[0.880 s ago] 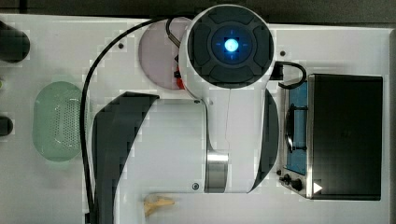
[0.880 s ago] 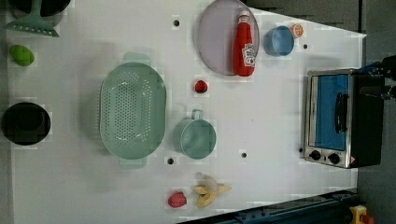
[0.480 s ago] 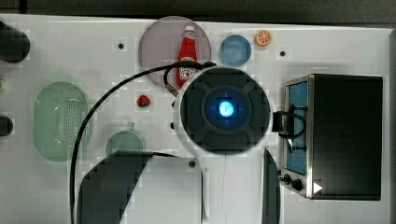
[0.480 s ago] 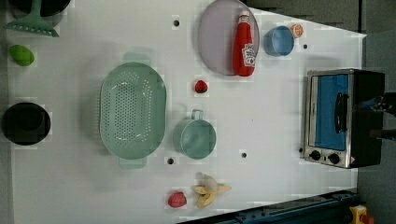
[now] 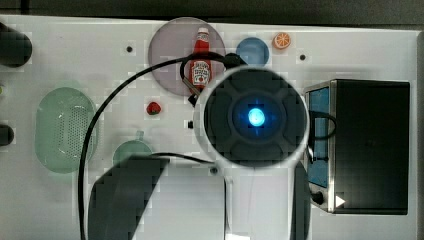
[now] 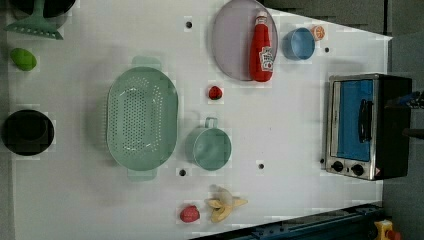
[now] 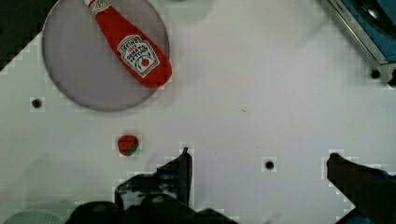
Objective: Pick ketchup from plate and place it on table.
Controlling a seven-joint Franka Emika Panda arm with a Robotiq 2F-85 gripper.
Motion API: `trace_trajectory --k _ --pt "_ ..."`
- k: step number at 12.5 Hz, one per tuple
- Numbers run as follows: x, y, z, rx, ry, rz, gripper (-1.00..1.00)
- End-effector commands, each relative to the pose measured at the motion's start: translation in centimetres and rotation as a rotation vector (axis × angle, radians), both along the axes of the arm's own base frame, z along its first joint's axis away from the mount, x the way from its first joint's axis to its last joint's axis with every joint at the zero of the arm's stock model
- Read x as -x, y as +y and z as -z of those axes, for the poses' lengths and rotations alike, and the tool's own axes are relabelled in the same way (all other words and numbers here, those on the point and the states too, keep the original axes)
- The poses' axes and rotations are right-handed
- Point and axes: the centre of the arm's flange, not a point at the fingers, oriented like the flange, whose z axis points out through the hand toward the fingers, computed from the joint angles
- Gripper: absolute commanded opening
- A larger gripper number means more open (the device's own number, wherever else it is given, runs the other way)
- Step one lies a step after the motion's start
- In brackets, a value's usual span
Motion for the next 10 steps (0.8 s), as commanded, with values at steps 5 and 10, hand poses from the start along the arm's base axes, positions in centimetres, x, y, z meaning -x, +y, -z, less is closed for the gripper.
trace_trajectory --k 5,10 --pt "-5.6 1.5 9.9 -0.019 0.057 -0.145 1.00" --pt "-9.2 1.8 16.6 -0.041 0.058 -0.330 1.00"
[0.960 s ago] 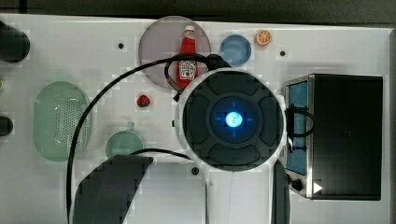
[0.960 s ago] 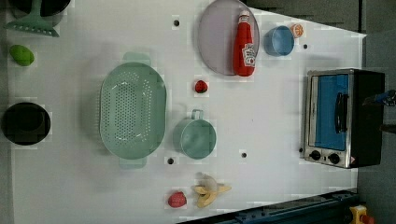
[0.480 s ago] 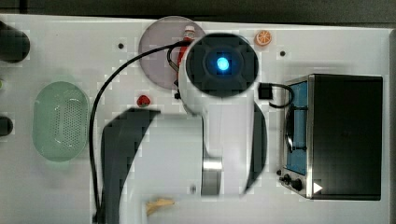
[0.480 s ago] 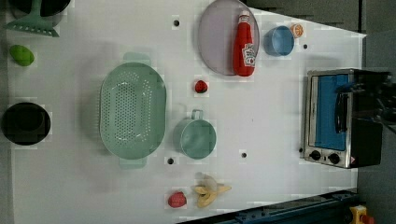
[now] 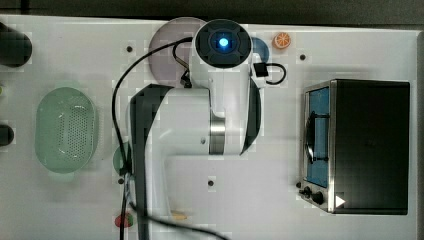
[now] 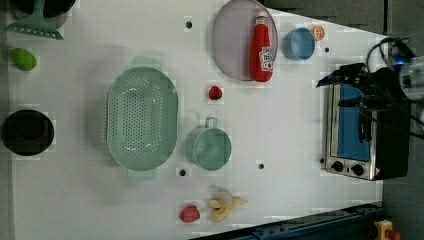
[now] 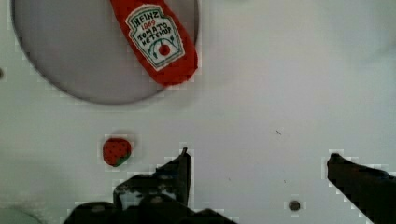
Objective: Pick ketchup from plate and place it on table.
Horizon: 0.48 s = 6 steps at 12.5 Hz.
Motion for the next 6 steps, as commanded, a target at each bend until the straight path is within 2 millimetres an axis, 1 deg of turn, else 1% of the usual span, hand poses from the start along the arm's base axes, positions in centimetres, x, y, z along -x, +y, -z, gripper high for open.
trace_trajectory --k 1,6 --pt "-2.0 0.0 0.4 -0.019 -0.056 -0.166 1.00" --pt "-5.6 0.3 5.7 -0.052 -0.068 -0.385 1.00"
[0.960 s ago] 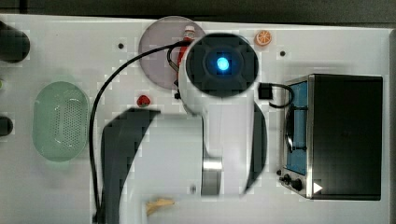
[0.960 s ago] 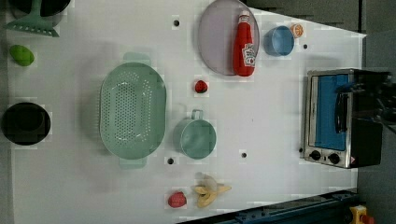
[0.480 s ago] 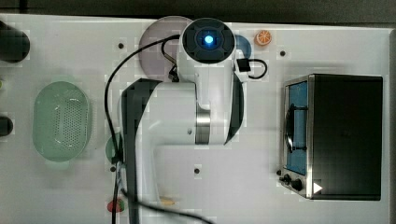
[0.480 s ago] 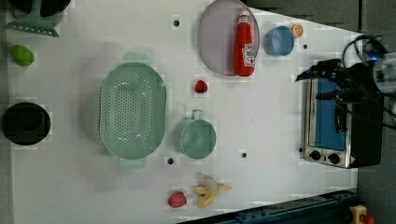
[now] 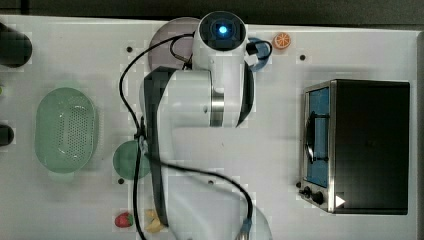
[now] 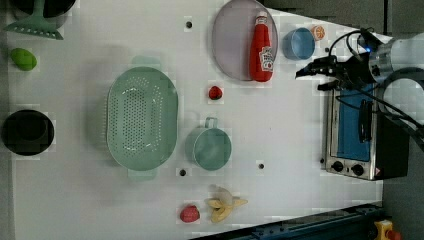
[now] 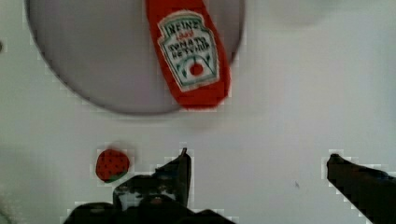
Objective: Pick ketchup from plate and place it on table.
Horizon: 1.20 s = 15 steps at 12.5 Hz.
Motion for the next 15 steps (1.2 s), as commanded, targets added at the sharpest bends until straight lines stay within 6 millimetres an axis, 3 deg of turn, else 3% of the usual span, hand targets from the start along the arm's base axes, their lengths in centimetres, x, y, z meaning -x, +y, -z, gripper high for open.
trace_trajectory --k 1,11,15 --pt "-2.1 0.3 0.2 -0.023 -0.049 -0.174 1.00" --pt "-6.8 2.0 11.5 -0.047 -0.110 -0.262 1.00" --pt "-7.6 2.5 15.0 -0.025 -0.164 -0.283 1.00"
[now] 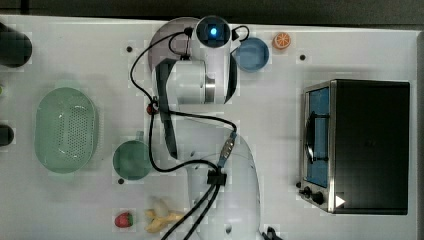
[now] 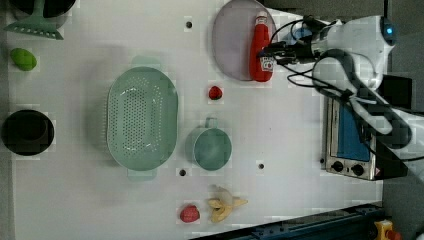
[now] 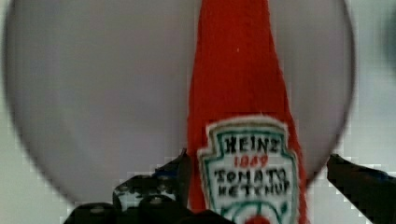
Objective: Pick ketchup from plate and place it on table.
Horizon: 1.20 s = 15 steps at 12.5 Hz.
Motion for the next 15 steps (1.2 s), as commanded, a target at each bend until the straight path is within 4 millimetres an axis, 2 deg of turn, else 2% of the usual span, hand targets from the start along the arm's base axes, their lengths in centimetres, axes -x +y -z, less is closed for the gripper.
trace_trajectory --k 1,4,5,8,10,12,15 --pt "-1.4 0.8 -0.4 0.009 -0.076 -0.088 1.00" --pt "-1.6 0.6 1.2 0.009 -0.101 -0.083 1.00" --pt "-1.7 0.7 1.2 0.007 -0.109 -0.084 0.92" --pt "-2.1 0.7 0.4 0.006 -0.123 -0.081 0.20" --pt "-2.2 0.7 -0.6 0.006 -0.129 -0.080 0.17" --pt "-2.7 0.6 -2.8 0.005 -0.158 -0.068 0.17" --pt "-3.1 -0.6 -9.7 -0.016 -0.204 0.018 0.17"
